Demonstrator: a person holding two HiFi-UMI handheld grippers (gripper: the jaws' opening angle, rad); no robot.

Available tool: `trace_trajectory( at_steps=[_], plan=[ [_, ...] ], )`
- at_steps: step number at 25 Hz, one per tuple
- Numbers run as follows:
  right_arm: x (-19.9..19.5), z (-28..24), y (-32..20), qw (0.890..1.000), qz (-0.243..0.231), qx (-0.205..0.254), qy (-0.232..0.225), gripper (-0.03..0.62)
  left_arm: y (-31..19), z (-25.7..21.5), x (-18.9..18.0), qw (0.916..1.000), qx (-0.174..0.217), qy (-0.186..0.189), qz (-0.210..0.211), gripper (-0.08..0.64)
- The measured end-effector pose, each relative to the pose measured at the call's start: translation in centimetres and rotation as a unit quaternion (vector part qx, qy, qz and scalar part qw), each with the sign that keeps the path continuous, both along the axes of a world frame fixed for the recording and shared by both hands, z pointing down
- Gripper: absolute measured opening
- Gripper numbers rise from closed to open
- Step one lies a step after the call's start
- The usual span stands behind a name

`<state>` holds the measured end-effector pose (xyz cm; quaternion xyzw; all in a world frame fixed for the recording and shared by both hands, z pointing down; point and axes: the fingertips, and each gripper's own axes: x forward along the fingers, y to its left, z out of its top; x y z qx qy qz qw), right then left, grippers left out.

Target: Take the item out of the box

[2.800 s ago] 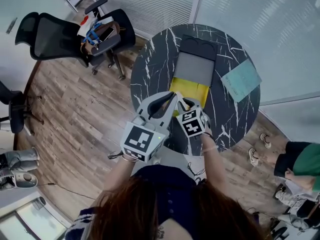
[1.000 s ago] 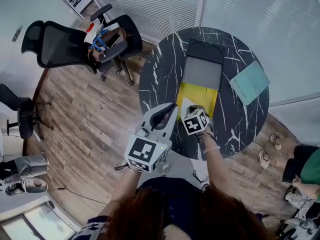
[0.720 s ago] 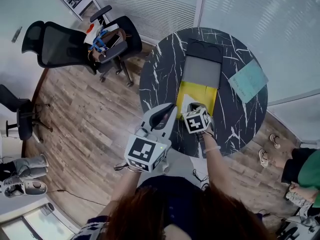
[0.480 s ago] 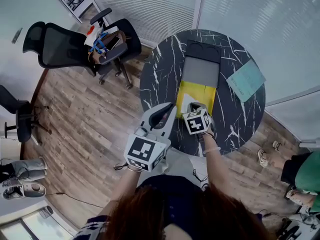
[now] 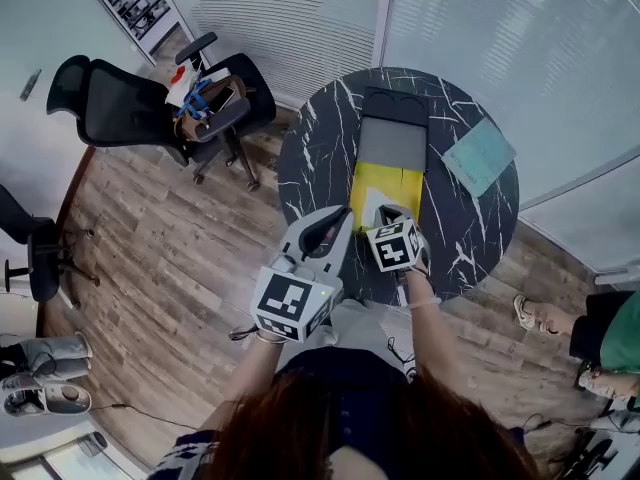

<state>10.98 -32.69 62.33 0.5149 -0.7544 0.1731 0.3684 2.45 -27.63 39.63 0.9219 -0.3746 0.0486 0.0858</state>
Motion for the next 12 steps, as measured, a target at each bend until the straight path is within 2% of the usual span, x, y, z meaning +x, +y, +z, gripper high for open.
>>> trace_trajectory(
  at_steps=[6,12],
  plan=[
    [0.1,-1.8,1.1,1.000,0.015,0.022,0.006,0.025,1.4,-1.1,-0.7,0.9998,0.014,0.006,0.010,0.031],
    [-0.4,-3.7,2.0,0.998,0.009,0.049,0.024,0.025,2.8,-1.8,-1.5,0.9994,0.023,0.011,0.021,0.031]
  ],
)
